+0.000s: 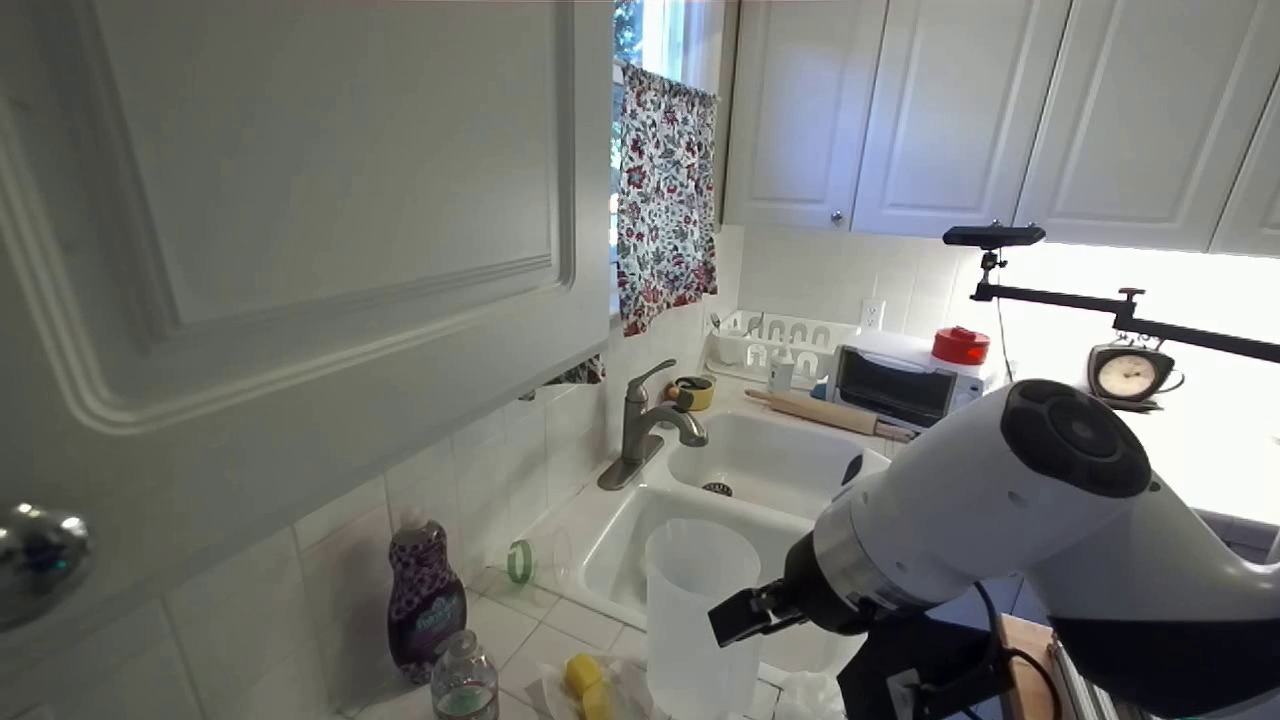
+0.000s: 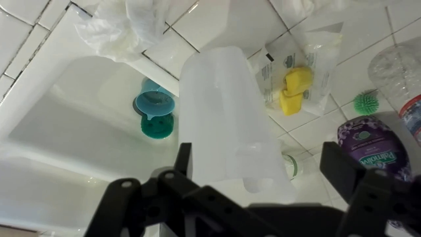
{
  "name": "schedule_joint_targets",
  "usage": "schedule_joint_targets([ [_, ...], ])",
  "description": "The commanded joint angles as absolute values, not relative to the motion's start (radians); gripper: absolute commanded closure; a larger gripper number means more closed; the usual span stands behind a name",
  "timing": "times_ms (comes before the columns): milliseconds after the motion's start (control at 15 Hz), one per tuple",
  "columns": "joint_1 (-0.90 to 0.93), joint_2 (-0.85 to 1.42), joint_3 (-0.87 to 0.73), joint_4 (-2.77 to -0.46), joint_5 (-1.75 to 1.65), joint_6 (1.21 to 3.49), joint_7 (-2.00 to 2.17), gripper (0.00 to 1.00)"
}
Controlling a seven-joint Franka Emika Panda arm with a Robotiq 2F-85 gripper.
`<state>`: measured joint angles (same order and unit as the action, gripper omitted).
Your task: Pour the water in the jug into the sink
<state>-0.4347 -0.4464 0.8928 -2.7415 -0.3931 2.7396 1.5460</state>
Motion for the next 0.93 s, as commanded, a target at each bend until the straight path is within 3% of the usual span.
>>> schedule_joint_targets([
  [0, -0.482, -0.459, 0.957, -2.723, -0.415, 2.701, 1.603, 0.00],
  [867, -0.732, -0.519, 1.184, -2.726, -0.471, 2.823, 1.654, 0.00],
])
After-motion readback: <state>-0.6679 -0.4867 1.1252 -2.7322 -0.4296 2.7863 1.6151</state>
